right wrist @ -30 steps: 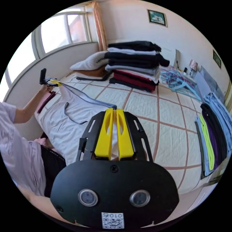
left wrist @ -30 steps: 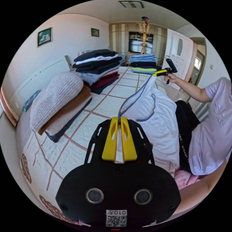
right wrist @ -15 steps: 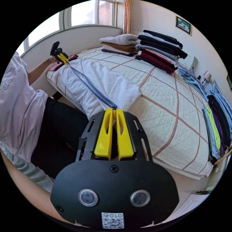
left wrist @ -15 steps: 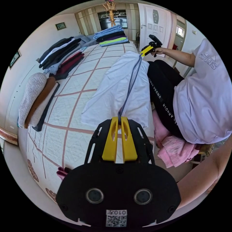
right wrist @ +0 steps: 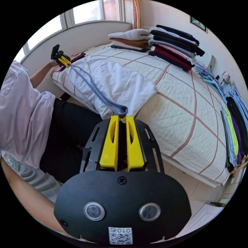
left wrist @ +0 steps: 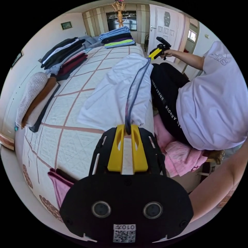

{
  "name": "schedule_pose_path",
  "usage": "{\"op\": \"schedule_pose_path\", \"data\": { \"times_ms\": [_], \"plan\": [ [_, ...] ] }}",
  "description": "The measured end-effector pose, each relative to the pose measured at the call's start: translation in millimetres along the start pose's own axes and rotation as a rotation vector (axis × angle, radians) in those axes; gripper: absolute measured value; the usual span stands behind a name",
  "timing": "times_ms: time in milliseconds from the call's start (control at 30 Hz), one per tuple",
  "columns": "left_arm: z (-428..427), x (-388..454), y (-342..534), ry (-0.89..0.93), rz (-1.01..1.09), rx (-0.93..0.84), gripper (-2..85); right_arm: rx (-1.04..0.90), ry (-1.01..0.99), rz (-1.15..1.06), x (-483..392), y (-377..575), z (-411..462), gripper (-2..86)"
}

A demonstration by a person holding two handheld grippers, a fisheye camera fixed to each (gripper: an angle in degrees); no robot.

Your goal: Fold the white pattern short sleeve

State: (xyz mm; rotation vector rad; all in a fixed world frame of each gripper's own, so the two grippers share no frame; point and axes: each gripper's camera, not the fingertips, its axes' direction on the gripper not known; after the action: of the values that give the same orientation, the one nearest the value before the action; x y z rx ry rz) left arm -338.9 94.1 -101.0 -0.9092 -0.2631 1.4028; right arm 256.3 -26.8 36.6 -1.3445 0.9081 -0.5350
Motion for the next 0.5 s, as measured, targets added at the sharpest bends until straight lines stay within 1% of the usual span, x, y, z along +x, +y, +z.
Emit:
{"op": "schedule_pose_path", "data": {
  "times_ms": [67, 133, 200, 267, 300, 367, 400, 500],
  "plan": [
    [-7, -12, 13, 0.069, -0.057, 0.032, 4.8, 0.025, 0.005, 0.034, 6, 5, -8, 5.0],
    [-23, -23, 25, 0.074, -0.116, 0.101, 5.5, 0.074, 0.015, 0.074, 12, 8, -19, 5.6],
    [-42, -48, 39, 0.010, -0.272, 0.183, 6.3, 0.171, 0.061, 0.190, 26, 4, -33, 6.5],
    [-54, -91, 56, -0.060, -0.536, 0.258, 7.5, 0.259, 0.068, 0.301, 41, -4, -39, 7.6],
    [-54, -101, 58, -0.062, -0.581, 0.276, 7.9, 0.301, 0.037, 0.358, 51, -13, -38, 8.7],
    [-44, -136, 60, -0.017, -0.719, 0.302, 9.5, 0.318, -0.037, 0.443, 68, -28, -28, 10.6],
    [-40, -144, 58, -0.004, -0.739, 0.295, 9.8, 0.299, -0.079, 0.477, 76, -38, -17, 11.6],
    [-22, -168, 47, 0.010, -0.787, 0.261, 10.9, 0.226, -0.086, 0.539, 85, -56, 13, 12.6]
  ]
}}
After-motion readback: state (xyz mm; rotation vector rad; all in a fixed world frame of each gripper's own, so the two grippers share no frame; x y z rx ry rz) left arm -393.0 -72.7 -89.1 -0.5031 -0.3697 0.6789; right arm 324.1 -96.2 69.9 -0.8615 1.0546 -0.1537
